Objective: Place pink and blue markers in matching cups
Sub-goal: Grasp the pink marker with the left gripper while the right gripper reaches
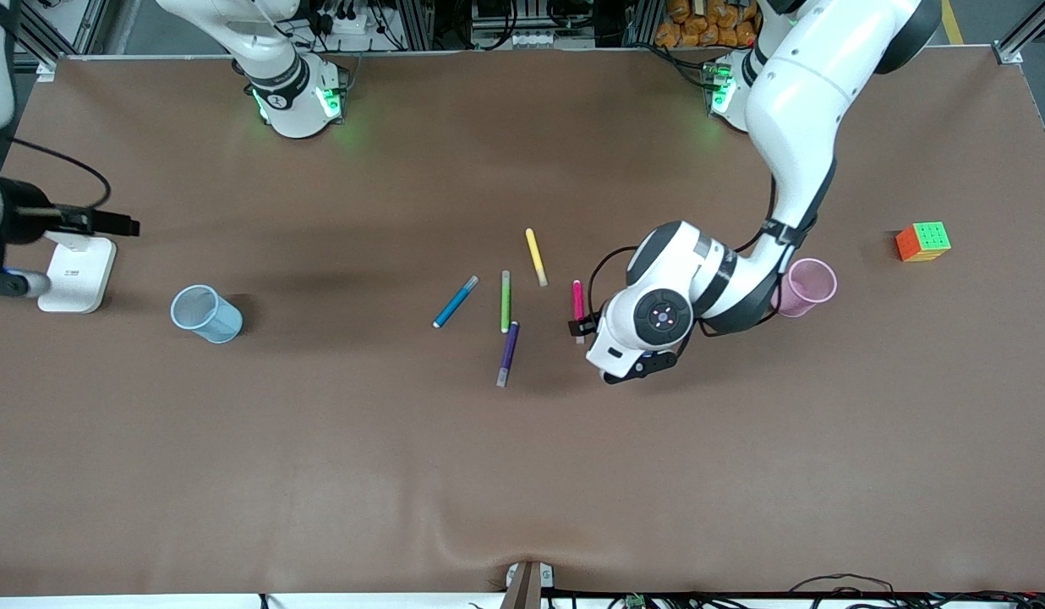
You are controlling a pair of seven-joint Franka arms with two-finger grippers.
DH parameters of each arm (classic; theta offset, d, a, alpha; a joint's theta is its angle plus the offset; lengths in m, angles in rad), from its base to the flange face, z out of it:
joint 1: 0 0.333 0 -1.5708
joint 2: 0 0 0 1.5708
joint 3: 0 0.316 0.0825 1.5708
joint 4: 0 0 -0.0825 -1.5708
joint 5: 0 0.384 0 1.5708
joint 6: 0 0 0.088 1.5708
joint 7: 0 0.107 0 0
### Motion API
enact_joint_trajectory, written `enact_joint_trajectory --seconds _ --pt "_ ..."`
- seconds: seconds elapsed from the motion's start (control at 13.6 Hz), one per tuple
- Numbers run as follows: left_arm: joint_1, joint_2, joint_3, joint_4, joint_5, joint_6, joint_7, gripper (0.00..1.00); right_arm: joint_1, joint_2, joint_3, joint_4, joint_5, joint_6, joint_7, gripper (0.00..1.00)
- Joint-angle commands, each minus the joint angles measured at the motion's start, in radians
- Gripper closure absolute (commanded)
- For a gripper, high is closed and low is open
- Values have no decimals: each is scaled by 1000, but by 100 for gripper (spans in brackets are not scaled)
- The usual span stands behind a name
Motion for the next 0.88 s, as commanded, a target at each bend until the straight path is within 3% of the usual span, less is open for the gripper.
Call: enact_joint_trajectory --seconds 0.0,0.29,0.59,0.66,0.81 --pt "-29 48 6 52 -22 30 -27 0 -8 18 9 24 0 -23 -8 0" --pt "-54 114 8 75 -26 108 -62 4 24 19 9 15 7 -115 28 0" --pt "-59 132 9 66 -34 107 -59 4 163 15 10 13 9 -163 281 0" --pt "-59 135 9 64 -28 107 -54 14 180 15 10 10 19 -169 307 0" --pt "-69 138 9 64 -33 107 -50 25 185 3 9 -33 114 -155 335 0"
